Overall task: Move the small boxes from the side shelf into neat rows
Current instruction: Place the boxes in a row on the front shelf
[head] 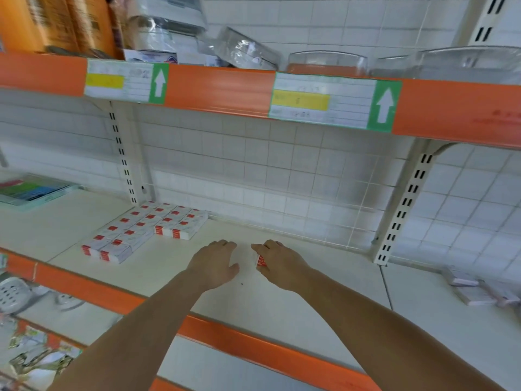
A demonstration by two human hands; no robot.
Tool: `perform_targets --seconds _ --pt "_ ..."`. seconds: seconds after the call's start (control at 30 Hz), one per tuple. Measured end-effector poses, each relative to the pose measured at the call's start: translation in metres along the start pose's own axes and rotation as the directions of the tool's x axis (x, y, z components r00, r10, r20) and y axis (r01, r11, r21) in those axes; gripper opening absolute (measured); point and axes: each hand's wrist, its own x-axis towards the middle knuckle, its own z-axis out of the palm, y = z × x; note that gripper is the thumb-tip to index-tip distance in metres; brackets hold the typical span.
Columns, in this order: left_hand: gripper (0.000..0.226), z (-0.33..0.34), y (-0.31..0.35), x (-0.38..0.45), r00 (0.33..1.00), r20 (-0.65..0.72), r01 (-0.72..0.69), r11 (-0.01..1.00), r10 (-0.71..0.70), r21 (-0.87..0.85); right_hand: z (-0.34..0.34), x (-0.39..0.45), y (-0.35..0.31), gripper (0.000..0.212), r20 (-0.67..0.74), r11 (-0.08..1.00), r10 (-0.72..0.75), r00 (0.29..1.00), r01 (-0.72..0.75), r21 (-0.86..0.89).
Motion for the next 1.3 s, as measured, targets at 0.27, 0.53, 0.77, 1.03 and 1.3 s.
perform_targets --seconds 0.27,0.53,0.77,1.03,1.3 --pt "0.057 -0.008 -0.077 0.01 0.997 -0.005 -0.08 0.996 0.08 0.026 0.013 0.054 -0.054 0.052 -0.016 0.999 0.052 0.999 -0.052 0.003" --pt "0.051 -0.027 -0.174 0.023 0.987 -0.022 -0.16 0.987 0.16 0.022 0.024 0.112 -0.131 0.05 -0.019 0.987 0.151 0.988 -0.15 0.047" --pt "0.053 -0.04 -0.238 0.027 0.97 -0.036 -0.24 0.971 0.24 -0.015 0.032 0.152 -0.186 0.039 -0.055 0.953 0.275 0.96 -0.265 0.149" --pt "0.036 -0.044 -0.284 0.033 0.966 -0.035 -0.259 0.965 0.258 -0.05 0.045 0.18 -0.217 0.041 -0.023 0.916 0.362 0.932 -0.351 0.196" --pt "0.041 -0.04 -0.29 0.037 0.955 -0.039 -0.297 0.95 0.295 -0.099 0.061 0.195 -0.22 0.046 -0.056 0.925 0.346 0.937 -0.33 0.186"
